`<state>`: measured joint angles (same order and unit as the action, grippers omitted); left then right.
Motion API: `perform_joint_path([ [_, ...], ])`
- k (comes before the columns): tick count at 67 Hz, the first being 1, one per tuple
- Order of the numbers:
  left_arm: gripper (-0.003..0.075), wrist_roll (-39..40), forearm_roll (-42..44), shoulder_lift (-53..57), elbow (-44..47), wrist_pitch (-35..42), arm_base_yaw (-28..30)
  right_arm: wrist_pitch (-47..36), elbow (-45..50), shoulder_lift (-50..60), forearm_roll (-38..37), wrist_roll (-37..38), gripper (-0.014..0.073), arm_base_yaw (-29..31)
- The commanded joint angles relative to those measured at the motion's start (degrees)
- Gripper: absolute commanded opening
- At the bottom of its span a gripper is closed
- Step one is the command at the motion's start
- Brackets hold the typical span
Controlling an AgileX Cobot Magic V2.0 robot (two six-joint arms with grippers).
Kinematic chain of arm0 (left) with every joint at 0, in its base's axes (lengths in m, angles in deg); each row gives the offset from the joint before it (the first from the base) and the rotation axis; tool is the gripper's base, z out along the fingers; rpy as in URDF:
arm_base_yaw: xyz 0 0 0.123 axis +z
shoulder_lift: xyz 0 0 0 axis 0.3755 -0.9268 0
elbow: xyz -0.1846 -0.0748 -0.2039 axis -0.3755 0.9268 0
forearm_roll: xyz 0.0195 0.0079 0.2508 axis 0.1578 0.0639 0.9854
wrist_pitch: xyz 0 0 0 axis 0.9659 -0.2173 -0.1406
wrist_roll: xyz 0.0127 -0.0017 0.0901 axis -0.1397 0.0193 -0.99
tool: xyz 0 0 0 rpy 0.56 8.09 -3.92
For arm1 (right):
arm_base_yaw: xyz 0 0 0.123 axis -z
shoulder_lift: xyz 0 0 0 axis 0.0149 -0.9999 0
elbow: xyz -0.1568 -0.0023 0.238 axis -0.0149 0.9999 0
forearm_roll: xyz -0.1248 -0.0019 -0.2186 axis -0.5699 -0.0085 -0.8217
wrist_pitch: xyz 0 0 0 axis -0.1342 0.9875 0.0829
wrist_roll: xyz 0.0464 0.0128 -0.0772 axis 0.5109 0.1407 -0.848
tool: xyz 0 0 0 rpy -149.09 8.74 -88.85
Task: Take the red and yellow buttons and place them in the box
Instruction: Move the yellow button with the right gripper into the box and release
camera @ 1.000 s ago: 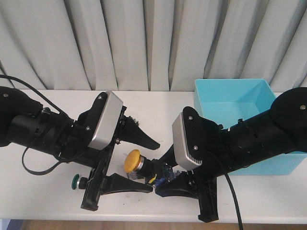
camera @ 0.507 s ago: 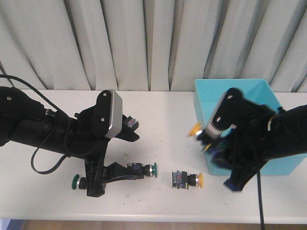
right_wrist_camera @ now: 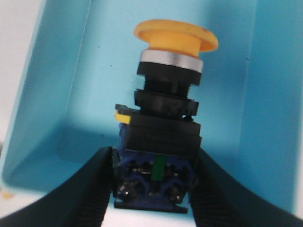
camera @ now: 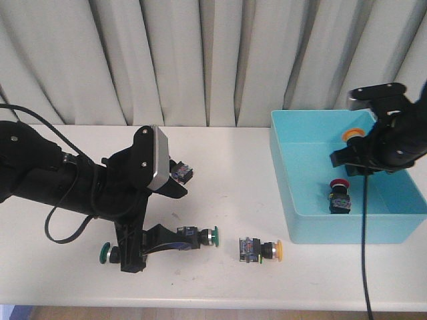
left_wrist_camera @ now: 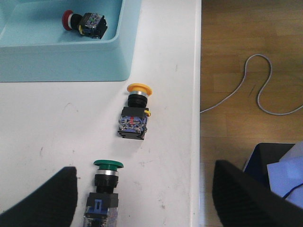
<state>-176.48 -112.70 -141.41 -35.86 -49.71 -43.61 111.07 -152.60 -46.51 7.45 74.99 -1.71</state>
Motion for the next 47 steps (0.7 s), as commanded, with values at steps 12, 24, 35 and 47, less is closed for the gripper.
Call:
perform_joint_path([
  [12,0.0565,0.6,-2.7,1.9,-1.3,0.1,-0.2,-1.4,-12.1,-11.9,1.7,0.1,0.0244,0.3],
  [24,0.0565,0.6,-2.7,1.9,-1.3,-0.1,-0.2,-1.1,-16.8,-20.2,1.9,0.1,0.0244,0.3],
  [35,0.0565,0.6,-2.8,1.9,-1.3,-0.1,-0.2,-0.4,-18.9,-24.8,1.9,0.1,0.0251,0.3],
  [47,0.0565,0.6,-2.8,1.9,-1.3,-0.2,-0.2,-0.3,-19.1,-26.4,1.9,0.1,0.0309,0.3],
])
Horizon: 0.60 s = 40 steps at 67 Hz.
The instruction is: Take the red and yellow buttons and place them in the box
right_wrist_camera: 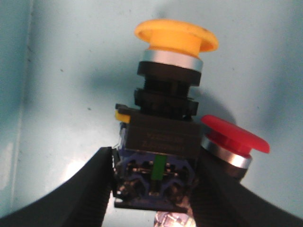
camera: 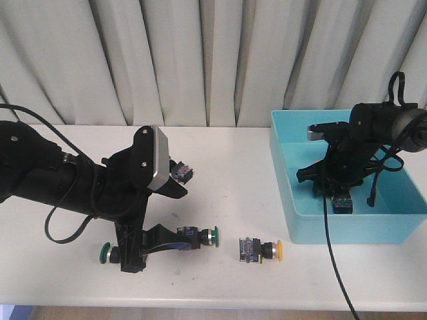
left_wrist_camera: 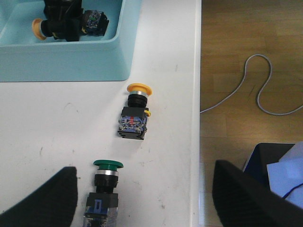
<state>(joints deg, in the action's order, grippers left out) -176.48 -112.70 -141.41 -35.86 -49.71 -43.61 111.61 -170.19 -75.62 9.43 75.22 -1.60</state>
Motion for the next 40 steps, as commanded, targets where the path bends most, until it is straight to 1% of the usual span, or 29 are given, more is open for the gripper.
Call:
perform_joint_path([
  [1,0.0565,0.6,-2.8,1.9,-1.3,-0.2,-0.2,-0.8,-1.5,2.7,-0.1,-0.1,0.0315,0.2],
  [12,0.0565,1.6,-2.8,1.9,-1.3,-1.4,-0.2,0.2,-2.4,3.6,-0.1,-0.2,0.0386,0.2],
  [22,0.0565,5.5,-0.4,2.1,-1.3,-0.7,-0.2,2.9,-3.7,6.8,-0.1,-0.2,0.0394,0.2],
  [26,0.0565,8.4,1.9,2.2,-1.3,0.2,-0.1,4.0,-3.7,9.3,-0.1,-0.2,0.0394,0.2],
  [32,0.0565,15.3,7.3,2.3,-1.3,2.5,-0.1,6.9,-3.7,13.0,-0.1,-0.2,0.0394,0.2],
  [40,0.0565,28.8,17.6,3.5,-1.3,5.3,-0.1,10.0,-1.6,19.5,-0.1,0.1,0.0394,0.2],
])
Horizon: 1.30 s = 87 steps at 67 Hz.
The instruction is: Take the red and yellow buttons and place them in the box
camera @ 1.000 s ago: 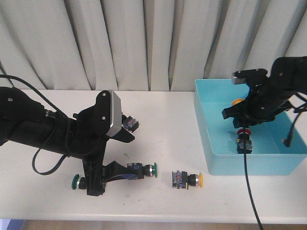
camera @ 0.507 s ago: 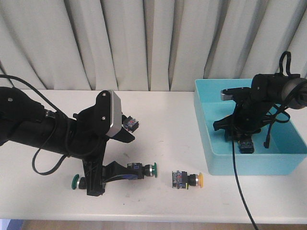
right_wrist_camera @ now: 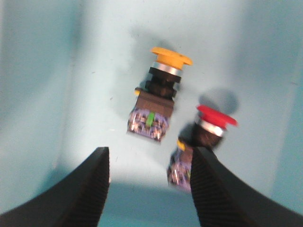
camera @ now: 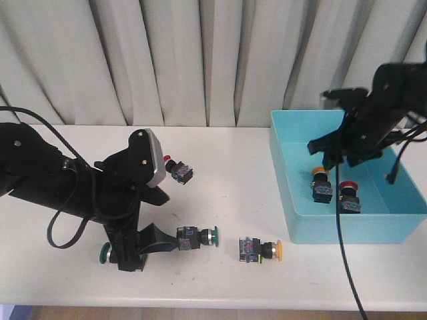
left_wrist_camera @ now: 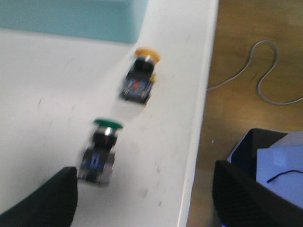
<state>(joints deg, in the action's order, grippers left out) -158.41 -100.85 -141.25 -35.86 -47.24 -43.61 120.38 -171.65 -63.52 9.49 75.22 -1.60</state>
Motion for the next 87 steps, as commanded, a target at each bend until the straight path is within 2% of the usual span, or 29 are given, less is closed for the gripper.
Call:
perform_joint_path([
  [1,0.0565,12.5,7.2,3.6,-1.3,3.0,-0.1,1.3,0.3,8.3,-0.2,0.2,0.0394,0.2],
  [9,0.0565,27.9,19.3,6.6,-1.3,3.4,-0.1,0.6,5.8,16.1,-0.2,0.2,0.0394,0.0],
  [11,0.0565,37.0,25.8,8.6,-1.3,3.1,0.0,0.4,8.9,19.5,-0.2,0.2,0.0394,0.0],
  [19,0.0565,57.2,38.9,13.3,-1.3,1.8,0.0,-1.5,17.1,27.7,-0.2,0.2,0.0394,0.0],
  [24,0.0565,68.0,46.4,15.6,-1.3,1.2,0.0,-2.8,22.0,33.3,-0.2,0.2,0.0394,0.0],
  [29,0.0565,74.6,51.6,17.8,-0.4,0.6,1.3,-4.3,26.3,38.9,-0.2,0.2,0.0394,0.0],
  [36,0.0565,78.2,53.7,20.6,2.5,1.5,4.6,-5.3,32.4,46.0,-0.5,0.1,0.0394,0.0],
  [46,0.0565,83.4,53.8,25.2,9.6,7.7,8.6,-5.6,39.4,54.9,-0.6,0.1,0.0394,0.0],
  [55,0.0565,87.5,53.9,28.9,15.8,13.4,9.1,-6.0,44.4,62.2,-0.5,0.3,0.0394,0.0],
  [69,0.0554,87.5,53.9,31.5,19.8,19.3,9.1,-10.3,50.8,70.7,-0.6,1.1,0.036,0.0],
  [77,0.0481,87.5,53.9,31.5,19.8,21.0,9.1,-11.3,52.9,73.4,-0.6,1.2,0.0282,0.0],
  [87,0.0304,87.5,53.9,31.5,19.8,22.1,9.1,-11.4,54.1,74.1,-0.5,1.2,0.0146,0.0],
])
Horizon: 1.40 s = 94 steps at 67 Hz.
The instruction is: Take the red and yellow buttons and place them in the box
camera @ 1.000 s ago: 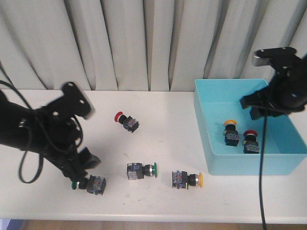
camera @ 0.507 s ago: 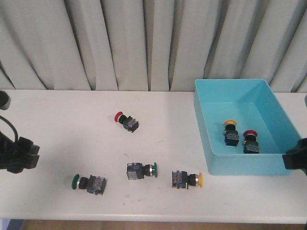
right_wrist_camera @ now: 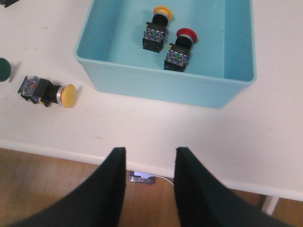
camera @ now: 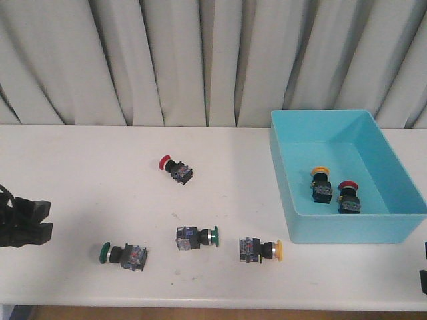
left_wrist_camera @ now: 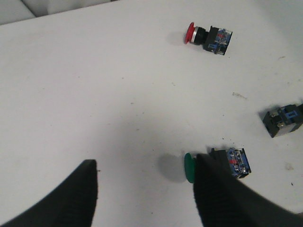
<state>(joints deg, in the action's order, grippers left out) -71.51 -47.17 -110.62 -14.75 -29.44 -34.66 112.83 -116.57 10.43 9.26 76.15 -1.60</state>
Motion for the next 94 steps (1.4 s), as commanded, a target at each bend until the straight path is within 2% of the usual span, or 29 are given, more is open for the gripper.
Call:
perform_joint_path([
  [1,0.0286,0.6,0.2,0.9,-1.3,4.2,0.1,-3.8,-0.9,0.2,-0.3,0.3,0.0126,0.0],
  [12,0.0081,0.6,0.2,0.9,-1.3,4.3,0.1,-3.8,-0.9,0.2,-0.3,0.3,-0.0011,0.0],
  [18,-0.001,0.6,0.2,0.9,-1.3,4.3,0.1,-3.7,-0.9,0.2,-0.3,0.3,-0.0008,0.0],
  [35,-0.0008,0.5,0.2,0.9,-1.3,3.4,0.1,-0.2,-0.9,0.2,-0.2,0.3,-0.0008,0.0],
  [61,-0.0007,0.5,0.7,3.5,0.3,3.7,0.3,-0.1,-0.9,0.2,-0.2,0.3,-0.0008,0.0],
  [74,-0.0007,0.3,1.8,17.8,12.5,6.5,4.4,-0.1,-0.9,0.2,-0.2,0.3,-0.0008,0.0],
  [82,-0.0007,0.3,1.7,28.8,22.3,13.2,8.1,-0.1,-0.9,0.2,-0.3,0.3,-0.0008,0.0],
  [94,-0.0007,0.6,1.7,40.2,31.6,20.8,8.3,-0.1,-0.9,0.2,-0.3,0.3,-0.0008,0.0],
])
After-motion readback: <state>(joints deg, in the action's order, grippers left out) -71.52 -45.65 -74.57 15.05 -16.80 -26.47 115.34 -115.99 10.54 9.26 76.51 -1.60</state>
